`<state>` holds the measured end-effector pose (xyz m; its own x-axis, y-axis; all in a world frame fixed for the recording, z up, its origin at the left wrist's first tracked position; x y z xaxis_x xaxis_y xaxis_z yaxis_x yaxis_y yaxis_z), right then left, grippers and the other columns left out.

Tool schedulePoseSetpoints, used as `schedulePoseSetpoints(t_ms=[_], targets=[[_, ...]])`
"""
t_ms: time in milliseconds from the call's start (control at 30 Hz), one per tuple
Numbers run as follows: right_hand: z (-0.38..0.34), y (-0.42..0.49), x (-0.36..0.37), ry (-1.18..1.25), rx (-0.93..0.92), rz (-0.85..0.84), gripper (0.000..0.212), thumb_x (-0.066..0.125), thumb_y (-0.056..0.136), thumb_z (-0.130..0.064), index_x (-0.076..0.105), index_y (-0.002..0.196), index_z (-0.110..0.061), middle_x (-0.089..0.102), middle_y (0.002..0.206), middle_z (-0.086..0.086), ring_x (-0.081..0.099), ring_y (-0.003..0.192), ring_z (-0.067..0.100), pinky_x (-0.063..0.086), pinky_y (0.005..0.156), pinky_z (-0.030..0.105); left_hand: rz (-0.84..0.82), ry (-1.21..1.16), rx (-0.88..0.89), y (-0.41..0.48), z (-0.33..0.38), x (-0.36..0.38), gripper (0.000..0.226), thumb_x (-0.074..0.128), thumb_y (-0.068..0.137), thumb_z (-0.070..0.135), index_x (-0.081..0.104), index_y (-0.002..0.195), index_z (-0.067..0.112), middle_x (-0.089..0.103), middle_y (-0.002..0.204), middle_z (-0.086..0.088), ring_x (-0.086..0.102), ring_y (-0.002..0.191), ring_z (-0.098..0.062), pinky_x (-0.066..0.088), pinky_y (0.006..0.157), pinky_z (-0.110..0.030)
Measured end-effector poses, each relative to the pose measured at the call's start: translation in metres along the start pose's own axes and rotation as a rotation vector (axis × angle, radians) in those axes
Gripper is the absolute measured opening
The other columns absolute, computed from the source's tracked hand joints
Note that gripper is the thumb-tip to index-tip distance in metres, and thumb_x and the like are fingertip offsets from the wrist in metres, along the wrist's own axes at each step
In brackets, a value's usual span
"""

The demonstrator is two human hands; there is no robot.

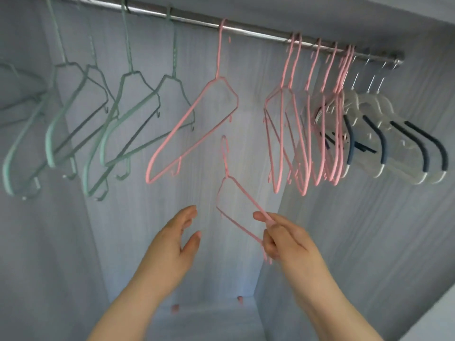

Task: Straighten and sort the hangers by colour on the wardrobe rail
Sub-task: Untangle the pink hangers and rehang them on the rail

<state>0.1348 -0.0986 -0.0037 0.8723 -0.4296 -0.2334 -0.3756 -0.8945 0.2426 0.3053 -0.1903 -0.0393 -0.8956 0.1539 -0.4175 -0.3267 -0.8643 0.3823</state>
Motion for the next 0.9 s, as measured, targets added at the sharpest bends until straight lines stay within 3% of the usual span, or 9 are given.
schedulePoseSetpoints(t_ms=[167,267,433,500,567,667,733,833,900], targets=[[0.042,0.008,-0.043,0.11,0.087,-0.029,0.025,0.058,0.083,-0.034,0.073,0.083,-0.013,0.03,0.033,-0.011,0.028,0.037,0.002,0.037,0.066,0.023,-0.004,0.082,-0.105,-0.01,-0.036,0.005,0.062,0.054,0.088,0.009,0.024,0.141,0.02,0.041,0.141,-0.003,0.04,0.128,-0.018,0.028,0.104,-0.025],[0.071,0.016,-0.063,0.307,0.155,-0.137,0.063,0.081,0.043,-0.057,0.076,0.08,-0.006,0.029,0.033,-0.014,0.025,0.035,0.003,0.052,0.066,0.021,0.1,0.164,-0.195,-0.017,-0.066,-0.015,0.069,0.056,0.087,0.015,0.017,0.143,0.02,0.026,0.149,-0.011,0.025,0.137,-0.024,0.019,0.112,-0.033],[0.115,0.021,-0.09,0.478,0.267,-0.307,0.057,0.09,0.035,-0.042,0.074,0.07,-0.001,0.012,0.041,-0.008,0.012,0.036,0.008,0.056,0.058,0.024,0.147,0.344,-0.346,-0.052,-0.107,-0.075,0.087,0.051,0.061,0.07,0.03,0.138,0.035,0.03,0.146,-0.017,0.023,0.138,-0.029,0.022,0.112,-0.04],[0.129,0.025,-0.093,0.528,0.258,-0.388,0.045,0.086,0.049,-0.036,0.074,0.072,0.0,0.012,0.045,-0.004,0.013,0.04,0.01,0.057,0.06,0.025,-0.002,0.311,-0.315,-0.068,-0.098,-0.072,0.053,0.049,0.062,0.077,0.054,0.108,0.052,0.055,0.127,0.001,0.041,0.125,-0.013,0.029,0.102,-0.022],[0.14,0.033,-0.092,0.573,0.244,-0.441,0.036,0.082,0.058,-0.033,0.074,0.074,-0.002,0.014,0.045,-0.005,0.016,0.04,0.009,0.058,0.062,0.025,-0.131,0.214,-0.261,-0.083,-0.08,-0.059,0.05,0.045,0.06,0.083,0.062,0.087,0.045,0.066,0.086,0.011,0.053,0.089,0.002,0.037,0.078,-0.009],[0.166,0.052,-0.092,0.516,0.297,-0.266,0.05,0.092,0.024,-0.043,0.072,0.054,-0.009,0.019,0.037,-0.007,0.025,0.029,0.003,0.056,0.055,0.02,-0.128,0.106,-0.251,-0.105,-0.076,-0.062,0.055,0.051,0.057,0.078,0.064,0.085,0.032,0.069,0.085,0.01,0.062,0.078,-0.002,0.046,0.07,-0.01],[0.179,0.062,-0.084,0.551,0.31,-0.174,0.055,0.092,0.009,-0.045,0.07,0.048,-0.013,0.05,0.034,-0.006,0.052,0.034,0.002,0.057,0.055,0.02,-0.073,-0.043,-0.307,-0.123,-0.078,-0.073,0.051,0.062,0.055,0.07,0.066,0.081,0.026,0.072,0.093,0.006,0.068,0.084,-0.01,0.054,0.07,-0.017],[0.196,0.076,-0.071,0.577,0.284,-0.059,0.055,0.089,0.008,-0.051,0.071,0.049,-0.019,0.066,0.048,-0.008,0.06,0.046,-0.002,0.055,0.056,0.014,0.041,-0.125,-0.299,-0.141,-0.061,-0.09,0.07,0.064,0.044,0.079,0.065,0.081,0.019,0.073,0.097,0.001,0.071,0.085,-0.021,0.057,0.071,-0.023],[0.199,0.082,-0.063,0.446,0.237,0.0,0.048,0.085,0.027,-0.059,0.073,0.056,-0.023,0.068,0.054,-0.014,0.059,0.054,-0.004,0.051,0.057,0.006,0.127,-0.183,-0.261,-0.145,-0.033,-0.095,0.069,0.062,0.045,0.08,0.063,0.077,0.019,0.074,0.092,-0.004,0.072,0.08,-0.025,0.058,0.068,-0.025]])
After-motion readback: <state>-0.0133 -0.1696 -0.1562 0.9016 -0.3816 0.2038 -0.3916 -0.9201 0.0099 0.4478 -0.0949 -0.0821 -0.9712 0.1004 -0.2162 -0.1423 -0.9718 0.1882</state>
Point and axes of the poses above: each hand's wrist, its own y-axis towards the middle knuckle, its own x-axis out of the palm, z = x × y, the point moved 9 cm from there along y, towards the middle knuckle
